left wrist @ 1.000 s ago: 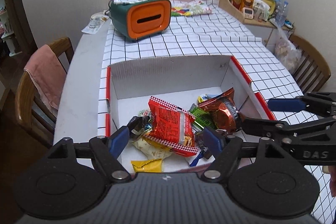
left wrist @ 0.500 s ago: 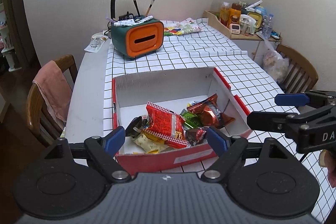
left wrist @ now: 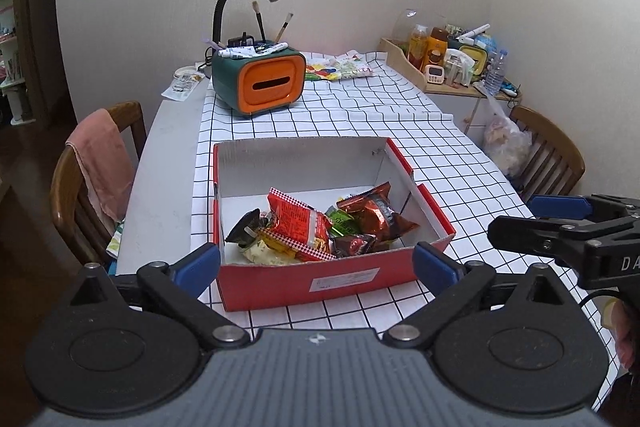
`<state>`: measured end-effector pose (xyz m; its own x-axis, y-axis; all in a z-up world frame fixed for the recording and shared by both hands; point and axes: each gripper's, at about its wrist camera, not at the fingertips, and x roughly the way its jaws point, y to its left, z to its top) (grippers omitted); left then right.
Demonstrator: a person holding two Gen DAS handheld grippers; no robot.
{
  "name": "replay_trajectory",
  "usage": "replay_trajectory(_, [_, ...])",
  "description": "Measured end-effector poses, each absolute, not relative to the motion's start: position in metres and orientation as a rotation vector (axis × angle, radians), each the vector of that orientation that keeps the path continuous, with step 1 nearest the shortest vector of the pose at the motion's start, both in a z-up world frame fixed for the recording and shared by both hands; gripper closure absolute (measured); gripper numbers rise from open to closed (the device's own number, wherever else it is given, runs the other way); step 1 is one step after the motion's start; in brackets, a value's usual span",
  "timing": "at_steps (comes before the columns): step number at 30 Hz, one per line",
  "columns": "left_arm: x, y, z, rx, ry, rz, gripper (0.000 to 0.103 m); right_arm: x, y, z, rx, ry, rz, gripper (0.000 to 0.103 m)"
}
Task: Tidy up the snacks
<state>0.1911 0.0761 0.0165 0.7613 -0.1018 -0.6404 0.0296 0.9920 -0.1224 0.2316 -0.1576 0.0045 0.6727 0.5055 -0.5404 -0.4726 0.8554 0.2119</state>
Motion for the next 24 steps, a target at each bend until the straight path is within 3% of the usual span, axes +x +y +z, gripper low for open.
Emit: replay_trajectory(24, [0.168,0.072,0.036,-0.130,0.681,-0.068,0.000,0.209,-0.167,0.013,0.067,0.619,0.532,0.000])
